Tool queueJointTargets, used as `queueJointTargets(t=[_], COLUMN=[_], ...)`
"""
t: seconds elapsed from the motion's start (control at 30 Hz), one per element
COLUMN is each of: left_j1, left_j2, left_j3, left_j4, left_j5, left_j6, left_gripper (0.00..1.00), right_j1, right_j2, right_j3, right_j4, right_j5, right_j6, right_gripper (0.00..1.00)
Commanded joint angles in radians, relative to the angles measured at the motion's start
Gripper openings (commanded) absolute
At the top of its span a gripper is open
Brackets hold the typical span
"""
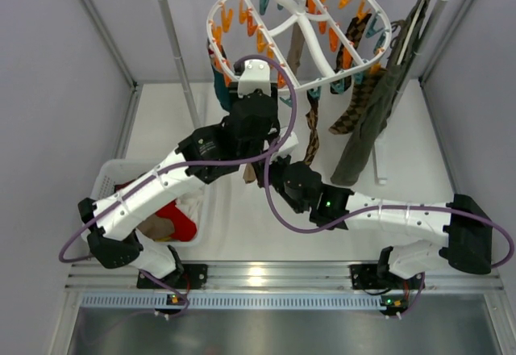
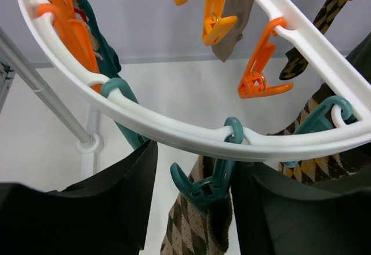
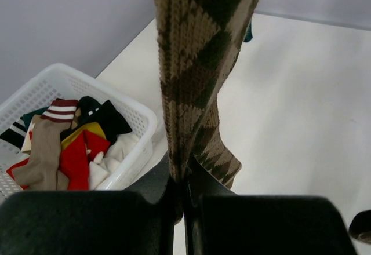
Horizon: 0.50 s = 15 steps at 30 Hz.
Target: Remove the socks clipped to the hanger
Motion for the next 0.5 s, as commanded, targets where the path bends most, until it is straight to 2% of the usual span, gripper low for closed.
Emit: queueJointTargets(t=[0.0, 0.1, 0.13, 0.17, 0.23, 0.43, 0.47], left_j1=[0.022, 0.026, 0.028, 0.028, 0.033, 0.036, 0.034], left_j2=[-0.02, -0.005, 0.0, 0.001, 0.001, -0.018, -0.026], left_j3=[0.005, 0.022, 0.024, 0.025, 0.024, 0.005, -0.001], left_j4=[0.03, 0.03, 0.03, 0.03, 0.03, 0.029, 0.029], left_j5=[0.044, 0.047, 0.045, 0.05, 0.054, 0.08, 0.102], left_j6=[-0.015, -0.004, -0.003, -0.004, -0.009, -0.016, -0.021], left_gripper=[0.52, 0.37, 0.25, 0.19, 0.1, 0.11, 0.21], right_j1=[0.022, 0.022, 0.022, 0.022, 0.022, 0.033, 0.036], right_j2=[-0.01, -0.007, -0.007, -0.007, -0.01, -0.048, -0.062], right_j3=[0.001, -0.005, -0.008, -0.015, -0.025, -0.14, -0.175], right_j4=[0.07, 0.071, 0.071, 0.071, 0.073, 0.094, 0.097], right_j5=[-0.027, -0.027, -0.027, -0.027, -0.027, -0.042, -0.053], right_j6=[-0.01, -0.007, -0.001, 0.0, 0.005, 0.042, 0.05], right_gripper=[0.0, 0.0, 0.0, 0.0, 0.0, 0.0, 0.0])
